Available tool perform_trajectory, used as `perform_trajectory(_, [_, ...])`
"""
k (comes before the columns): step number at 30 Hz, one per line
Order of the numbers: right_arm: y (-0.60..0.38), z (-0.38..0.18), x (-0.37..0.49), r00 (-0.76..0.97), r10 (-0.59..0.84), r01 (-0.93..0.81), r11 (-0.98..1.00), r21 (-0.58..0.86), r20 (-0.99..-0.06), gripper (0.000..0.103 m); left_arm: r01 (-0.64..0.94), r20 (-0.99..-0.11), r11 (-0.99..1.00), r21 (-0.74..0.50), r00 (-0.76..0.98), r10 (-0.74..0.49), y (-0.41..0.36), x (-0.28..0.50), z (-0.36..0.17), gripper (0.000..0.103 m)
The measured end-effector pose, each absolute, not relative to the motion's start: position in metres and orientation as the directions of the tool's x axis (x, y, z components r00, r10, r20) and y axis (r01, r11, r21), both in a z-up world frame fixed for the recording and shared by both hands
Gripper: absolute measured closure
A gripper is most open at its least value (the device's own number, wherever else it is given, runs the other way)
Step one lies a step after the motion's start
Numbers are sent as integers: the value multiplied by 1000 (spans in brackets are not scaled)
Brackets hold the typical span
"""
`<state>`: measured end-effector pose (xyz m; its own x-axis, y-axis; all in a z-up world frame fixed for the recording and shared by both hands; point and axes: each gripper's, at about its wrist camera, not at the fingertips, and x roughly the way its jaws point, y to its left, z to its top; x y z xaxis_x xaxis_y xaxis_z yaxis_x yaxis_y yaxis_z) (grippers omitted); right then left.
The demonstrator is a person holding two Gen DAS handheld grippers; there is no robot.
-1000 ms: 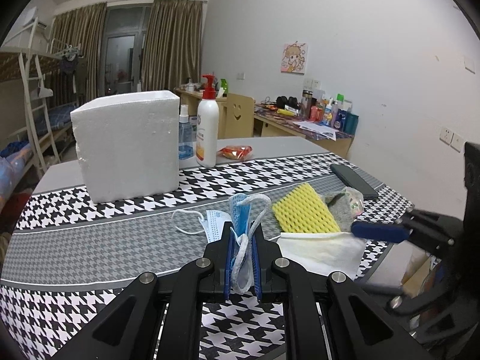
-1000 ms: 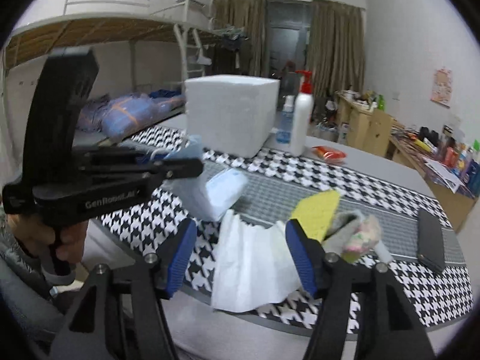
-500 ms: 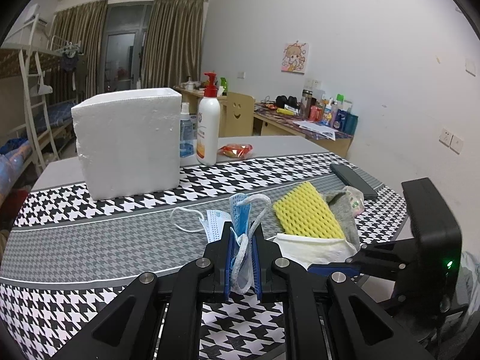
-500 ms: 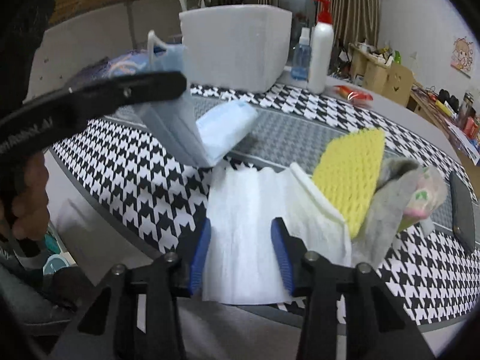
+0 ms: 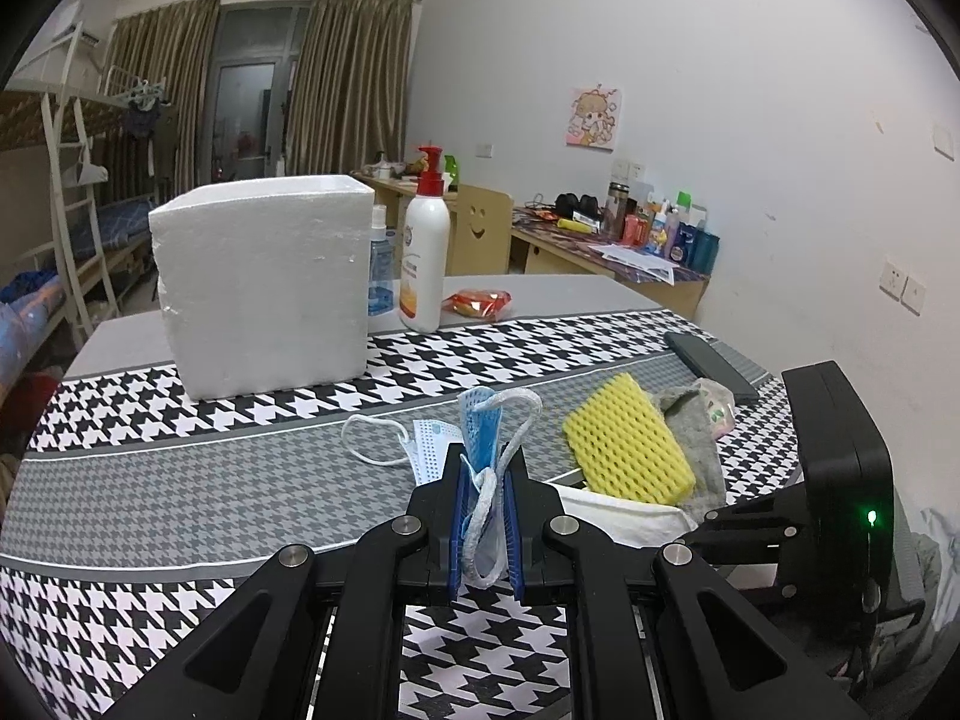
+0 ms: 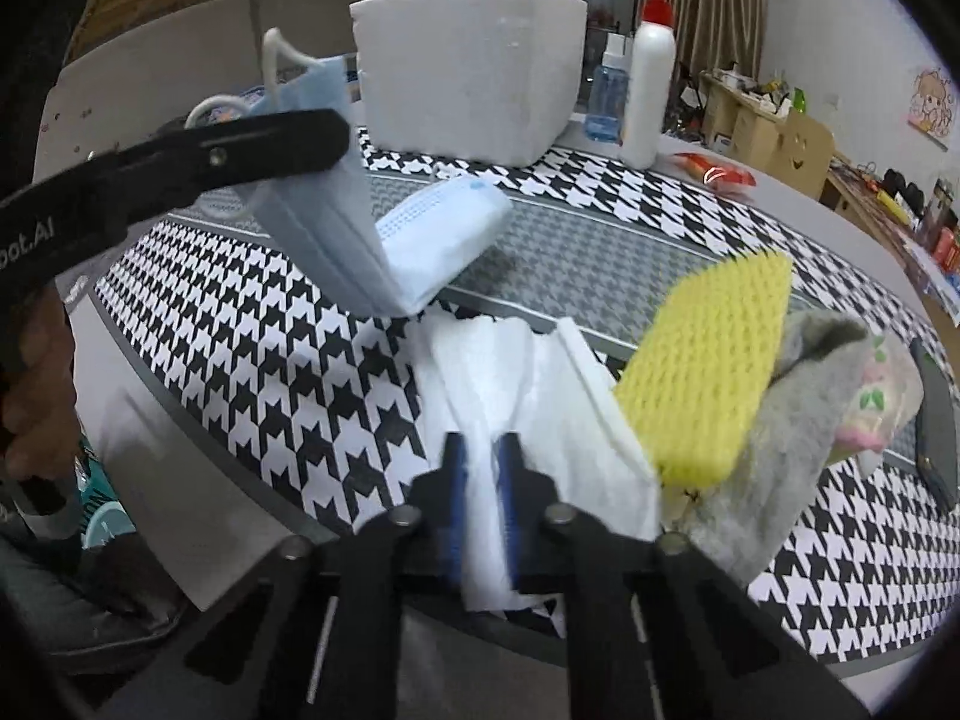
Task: Organize soft objects
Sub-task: 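Lift the blue mask with the left gripper while the right lifts the white tissue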
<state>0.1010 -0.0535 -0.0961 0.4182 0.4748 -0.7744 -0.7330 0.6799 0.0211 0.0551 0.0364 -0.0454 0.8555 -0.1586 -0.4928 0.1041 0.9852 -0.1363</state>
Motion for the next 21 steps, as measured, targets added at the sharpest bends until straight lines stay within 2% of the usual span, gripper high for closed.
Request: perform_trajectory(21, [-62, -39, 106, 498, 594, -709, 699, 98, -632, 95, 88, -434, 991, -105, 892, -125, 55, 50, -15, 91])
